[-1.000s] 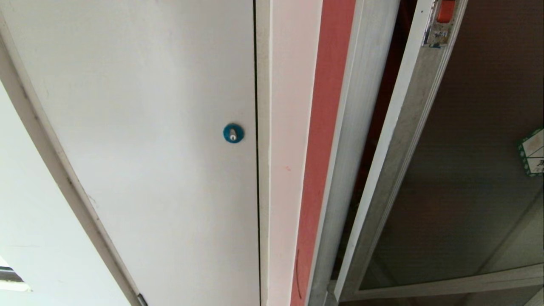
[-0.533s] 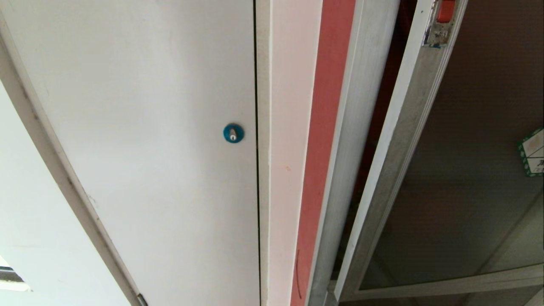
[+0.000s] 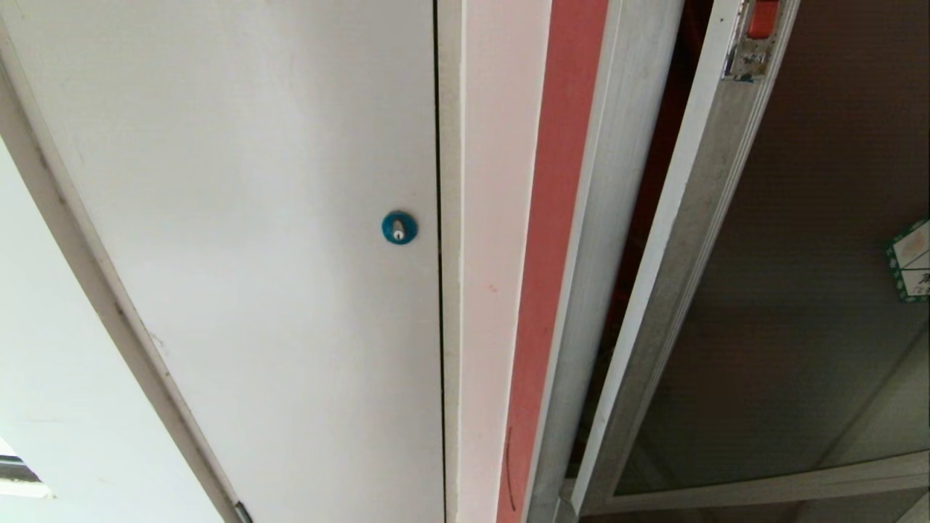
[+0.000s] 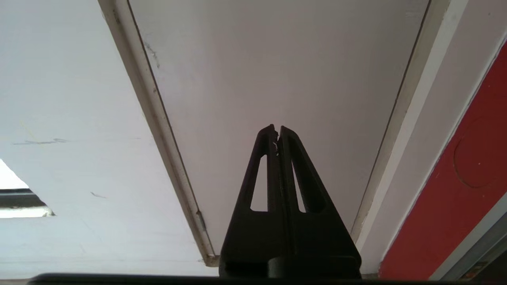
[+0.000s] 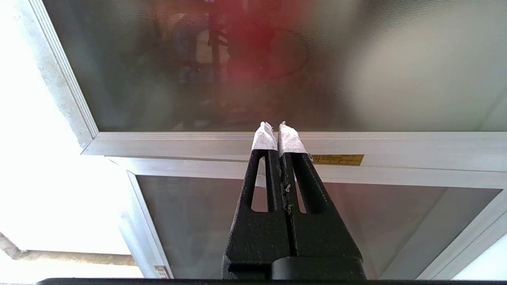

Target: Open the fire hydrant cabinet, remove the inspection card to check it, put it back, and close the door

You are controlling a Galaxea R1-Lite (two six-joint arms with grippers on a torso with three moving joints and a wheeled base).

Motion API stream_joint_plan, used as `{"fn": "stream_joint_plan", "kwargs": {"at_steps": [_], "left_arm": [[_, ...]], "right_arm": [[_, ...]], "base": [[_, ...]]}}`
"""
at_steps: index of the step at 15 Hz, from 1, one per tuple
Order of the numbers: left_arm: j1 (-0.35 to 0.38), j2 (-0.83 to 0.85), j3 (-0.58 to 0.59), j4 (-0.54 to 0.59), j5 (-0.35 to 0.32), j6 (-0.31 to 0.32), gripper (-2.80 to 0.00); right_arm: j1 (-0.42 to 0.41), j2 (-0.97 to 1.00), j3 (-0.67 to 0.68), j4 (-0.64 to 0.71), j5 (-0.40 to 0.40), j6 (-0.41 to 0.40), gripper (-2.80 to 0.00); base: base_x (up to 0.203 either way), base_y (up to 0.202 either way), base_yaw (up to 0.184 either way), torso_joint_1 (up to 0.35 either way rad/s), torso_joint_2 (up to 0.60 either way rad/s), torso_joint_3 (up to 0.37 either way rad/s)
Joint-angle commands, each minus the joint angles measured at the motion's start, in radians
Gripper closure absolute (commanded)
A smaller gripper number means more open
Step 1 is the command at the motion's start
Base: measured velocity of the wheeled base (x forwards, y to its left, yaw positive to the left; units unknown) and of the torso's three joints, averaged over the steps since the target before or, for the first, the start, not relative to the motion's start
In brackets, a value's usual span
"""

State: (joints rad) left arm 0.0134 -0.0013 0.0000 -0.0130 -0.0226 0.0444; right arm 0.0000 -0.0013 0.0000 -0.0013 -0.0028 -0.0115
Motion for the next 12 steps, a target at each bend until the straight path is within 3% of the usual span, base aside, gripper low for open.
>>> {"fn": "stream_joint_plan", "kwargs": {"at_steps": [1, 5, 8, 10, 12], "left_arm": [[0.000, 0.001, 0.006, 0.001, -0.002, 0.009, 0.00], [-0.002, 0.023, -0.065, 0.005, -0.011, 0.008, 0.00], [-0.025, 0.225, -0.176, -0.003, -0.014, 0.002, 0.00], [-0.140, 0.401, -0.302, -0.015, -0.015, -0.027, 0.00], [-0.350, 0.562, -0.459, -0.024, -0.015, -0.082, 0.00]], "right_arm": [[0.000, 0.000, 0.000, 0.000, 0.000, -0.001, 0.00], [0.000, 0.000, 0.000, 0.000, 0.000, -0.001, 0.00], [0.000, 0.000, 0.000, 0.000, 0.000, -0.001, 0.00], [0.000, 0.000, 0.000, 0.000, 0.000, -0.001, 0.00], [0.000, 0.000, 0.000, 0.000, 0.000, -0.001, 0.00]], "base": [[0.000, 0.000, 0.000, 0.000, 0.00, 0.000], [0.000, 0.000, 0.000, 0.000, 0.00, 0.000], [0.000, 0.000, 0.000, 0.000, 0.00, 0.000], [0.000, 0.000, 0.000, 0.000, 0.00, 0.000], [0.000, 0.000, 0.000, 0.000, 0.00, 0.000]]}}
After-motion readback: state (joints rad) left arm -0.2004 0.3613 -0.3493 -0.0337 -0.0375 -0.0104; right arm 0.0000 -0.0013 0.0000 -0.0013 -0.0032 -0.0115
